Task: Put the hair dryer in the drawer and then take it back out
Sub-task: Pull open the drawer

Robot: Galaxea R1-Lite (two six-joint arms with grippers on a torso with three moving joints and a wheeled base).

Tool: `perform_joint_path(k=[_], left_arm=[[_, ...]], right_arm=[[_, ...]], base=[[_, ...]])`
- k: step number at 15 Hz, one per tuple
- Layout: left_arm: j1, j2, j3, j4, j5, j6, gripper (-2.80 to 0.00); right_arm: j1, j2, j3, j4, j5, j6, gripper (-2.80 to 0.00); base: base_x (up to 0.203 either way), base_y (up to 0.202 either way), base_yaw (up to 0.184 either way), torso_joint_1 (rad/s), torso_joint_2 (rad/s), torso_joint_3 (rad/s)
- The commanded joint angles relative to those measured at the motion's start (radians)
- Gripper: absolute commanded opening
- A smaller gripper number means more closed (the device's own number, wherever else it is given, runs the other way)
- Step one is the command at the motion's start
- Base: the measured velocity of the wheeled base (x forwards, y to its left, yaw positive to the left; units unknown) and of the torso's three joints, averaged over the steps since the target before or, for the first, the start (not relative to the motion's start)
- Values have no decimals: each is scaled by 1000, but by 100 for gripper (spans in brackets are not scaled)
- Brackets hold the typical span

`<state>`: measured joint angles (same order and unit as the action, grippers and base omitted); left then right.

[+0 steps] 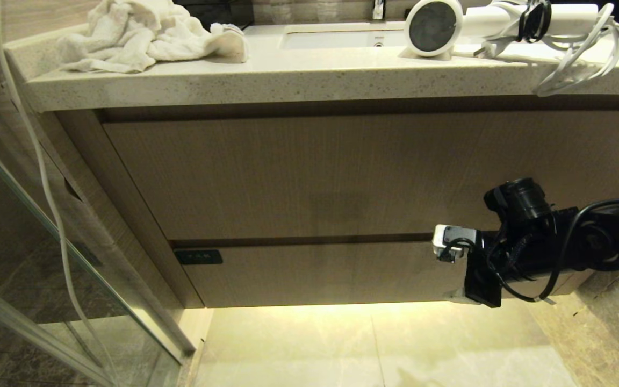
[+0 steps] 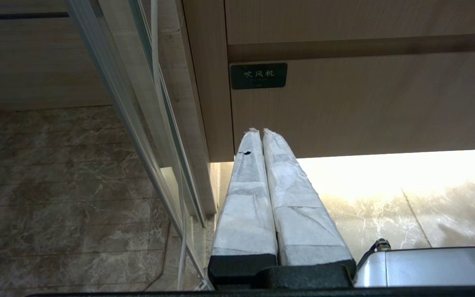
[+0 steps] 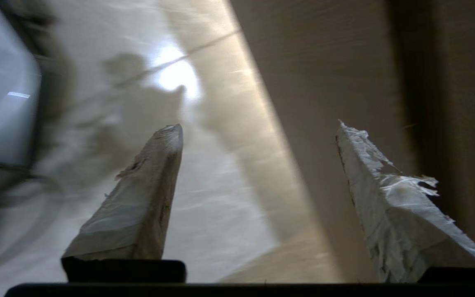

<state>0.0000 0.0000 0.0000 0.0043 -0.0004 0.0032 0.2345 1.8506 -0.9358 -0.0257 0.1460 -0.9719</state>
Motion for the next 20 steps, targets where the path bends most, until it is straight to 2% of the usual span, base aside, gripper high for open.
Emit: perform_joint_path(k=[1,4,6,7,9,11,20], left_arm=[[0,2,2,0,0,0,-280],[0,0,2,0,0,0,-280],[0,2,2,0,0,0,-280],[0,2,2,0,0,0,-280],[0,2,2,0,0,0,-280],[0,1,2,0,0,0,-280],[0,2,2,0,0,0,-280]], right_arm=[[-18,31,61,-192,0,-181,0],[-39,90,135,-432,3,-354,0],[-50,132,208,-602,28,-400,0],[-58,146,227,-629,60,-405,0],[-69,153,237,-628,114,-406,0],[-72,165,244,-637,127,-402,0],[-73,269,149,-676,136,-393,0]], base=[[0,0,0,0,0,0],[0,0,0,0,0,0],[0,0,0,0,0,0],[0,0,0,0,0,0],[0,0,0,0,0,0],[0,0,0,0,0,0],[0,0,0,0,0,0]])
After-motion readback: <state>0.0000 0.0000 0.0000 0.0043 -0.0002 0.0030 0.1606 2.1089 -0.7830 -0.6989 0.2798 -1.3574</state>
